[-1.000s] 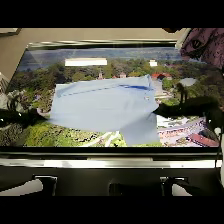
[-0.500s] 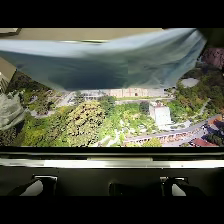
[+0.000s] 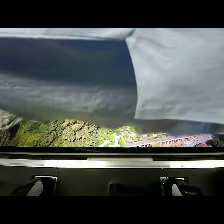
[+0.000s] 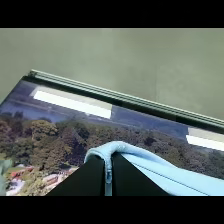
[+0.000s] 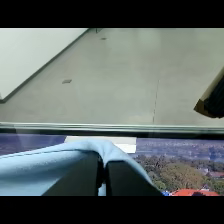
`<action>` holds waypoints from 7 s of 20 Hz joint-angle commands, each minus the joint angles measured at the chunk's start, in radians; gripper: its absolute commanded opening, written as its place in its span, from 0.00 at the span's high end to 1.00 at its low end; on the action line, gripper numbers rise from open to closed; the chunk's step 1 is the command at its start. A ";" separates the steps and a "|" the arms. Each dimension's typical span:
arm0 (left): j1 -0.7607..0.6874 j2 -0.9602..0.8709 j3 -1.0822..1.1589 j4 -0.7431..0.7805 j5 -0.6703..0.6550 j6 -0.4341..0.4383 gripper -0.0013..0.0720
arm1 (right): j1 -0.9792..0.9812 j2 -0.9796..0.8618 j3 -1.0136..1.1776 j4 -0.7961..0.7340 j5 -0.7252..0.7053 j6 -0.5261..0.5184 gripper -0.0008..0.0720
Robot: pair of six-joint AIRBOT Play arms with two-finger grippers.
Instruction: Fold the clothes and pants, and hang the long-sleeved shirts on hangers.
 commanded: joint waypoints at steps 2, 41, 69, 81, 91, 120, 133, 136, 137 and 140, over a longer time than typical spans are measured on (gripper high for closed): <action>-0.001 -0.060 -0.115 -0.019 -0.034 0.032 0.96 | 0.001 -0.143 0.004 -0.013 -0.106 0.111 0.95; -0.227 -1.030 -0.228 -0.023 -0.212 0.060 0.96 | 0.126 -1.186 0.001 -0.250 -0.263 0.094 0.95; 0.105 -0.247 -1.202 -0.152 0.140 0.038 0.16 | -0.334 -0.444 -1.298 0.056 -0.127 -0.206 0.41; 0.142 -0.246 -1.209 -0.159 0.060 0.116 0.16 | -0.334 -0.439 -1.454 0.167 0.011 -0.230 0.80; 0.297 -0.247 -1.444 -0.216 0.066 0.251 0.16 | -0.334 -0.439 -1.453 0.170 -0.005 -0.247 0.95; 0.087 -0.022 -1.400 -0.112 -0.034 -0.010 0.96 | -0.334 0.047 -1.452 -0.023 -0.276 0.021 0.95; -0.050 -0.155 -1.277 -0.237 0.230 -0.008 0.96 | -0.163 -0.227 -1.108 0.214 0.008 -0.059 0.95; -0.095 -0.288 -1.174 -0.237 0.288 -0.009 0.96 | -0.014 -0.397 -1.008 0.124 0.163 0.006 0.95; -0.098 -0.330 -1.133 -0.237 0.296 -0.010 0.96 | 0.003 -0.448 -0.965 0.099 0.195 0.030 0.95; -0.100 -0.456 -0.993 -0.232 0.298 -0.008 0.96 | 0.007 -0.563 -0.831 0.059 0.238 0.062 0.95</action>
